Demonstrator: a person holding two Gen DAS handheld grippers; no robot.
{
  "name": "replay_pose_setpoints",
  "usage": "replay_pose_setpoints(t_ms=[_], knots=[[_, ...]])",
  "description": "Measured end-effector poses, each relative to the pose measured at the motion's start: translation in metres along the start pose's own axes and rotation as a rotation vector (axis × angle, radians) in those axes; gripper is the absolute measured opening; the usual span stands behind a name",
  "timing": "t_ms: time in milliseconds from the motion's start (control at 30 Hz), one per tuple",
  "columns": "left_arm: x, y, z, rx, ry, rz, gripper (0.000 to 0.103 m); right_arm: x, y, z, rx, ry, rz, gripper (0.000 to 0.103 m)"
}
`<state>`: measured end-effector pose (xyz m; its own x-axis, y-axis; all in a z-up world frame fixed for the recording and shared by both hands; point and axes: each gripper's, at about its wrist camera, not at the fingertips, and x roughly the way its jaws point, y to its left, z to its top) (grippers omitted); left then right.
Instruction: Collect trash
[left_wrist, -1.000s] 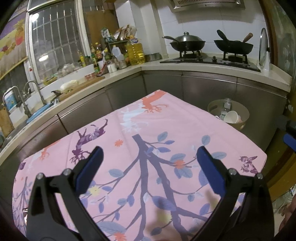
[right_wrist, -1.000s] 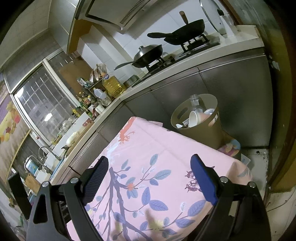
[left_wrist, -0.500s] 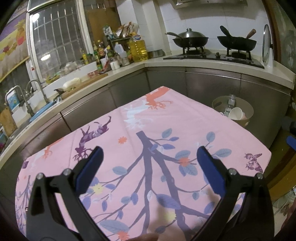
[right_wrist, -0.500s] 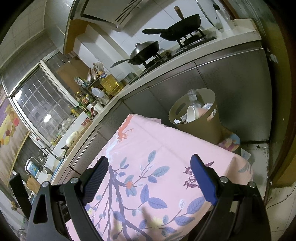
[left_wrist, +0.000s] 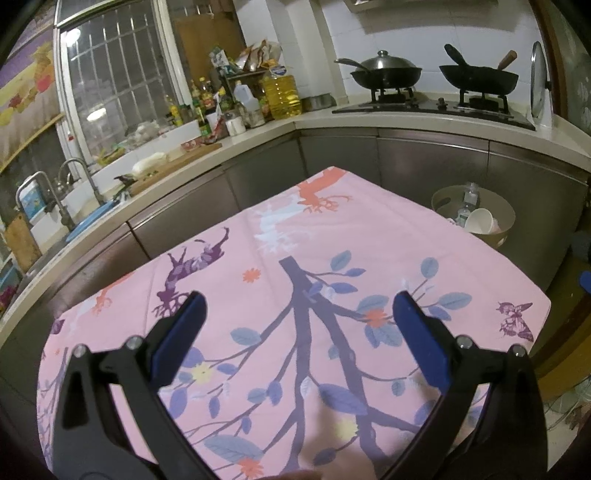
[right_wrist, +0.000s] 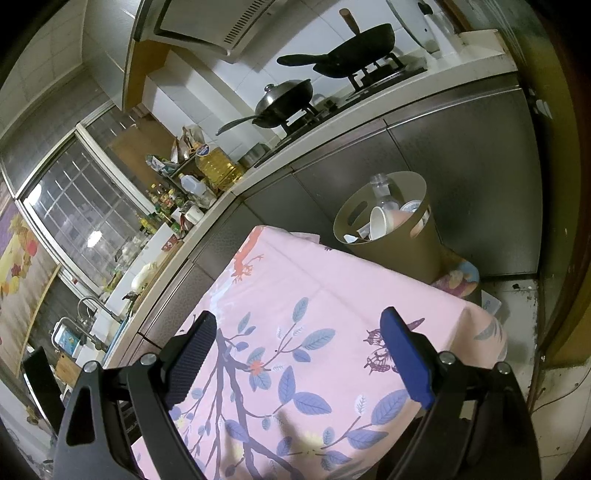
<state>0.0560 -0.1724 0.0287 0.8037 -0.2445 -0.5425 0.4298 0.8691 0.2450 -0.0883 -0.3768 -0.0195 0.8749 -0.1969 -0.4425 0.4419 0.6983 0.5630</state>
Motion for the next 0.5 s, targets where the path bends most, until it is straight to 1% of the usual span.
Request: replay_pose_setpoints(t_ms=[233, 333, 500], knots=[[0.0004, 0.0017, -0.0007, -0.001, 0.005, -0.006, 0.097, 0.0009, -0.0001, -0.0001, -0.005, 0.001, -0.002, 0.087], [0.0013, 0.0038, -0.0004, -0.007, 0.023, -0.015, 0.097, -0.0001, -0.0005, -0.0010, -0.003, 0.003, -0.003, 0.087], [0.0015, 0.0026, 0.0003, -0.009, 0.032, -0.016, 0.097, -0.0005, 0.0008, -0.0051, -0.006, 0.005, -0.005, 0.087]])
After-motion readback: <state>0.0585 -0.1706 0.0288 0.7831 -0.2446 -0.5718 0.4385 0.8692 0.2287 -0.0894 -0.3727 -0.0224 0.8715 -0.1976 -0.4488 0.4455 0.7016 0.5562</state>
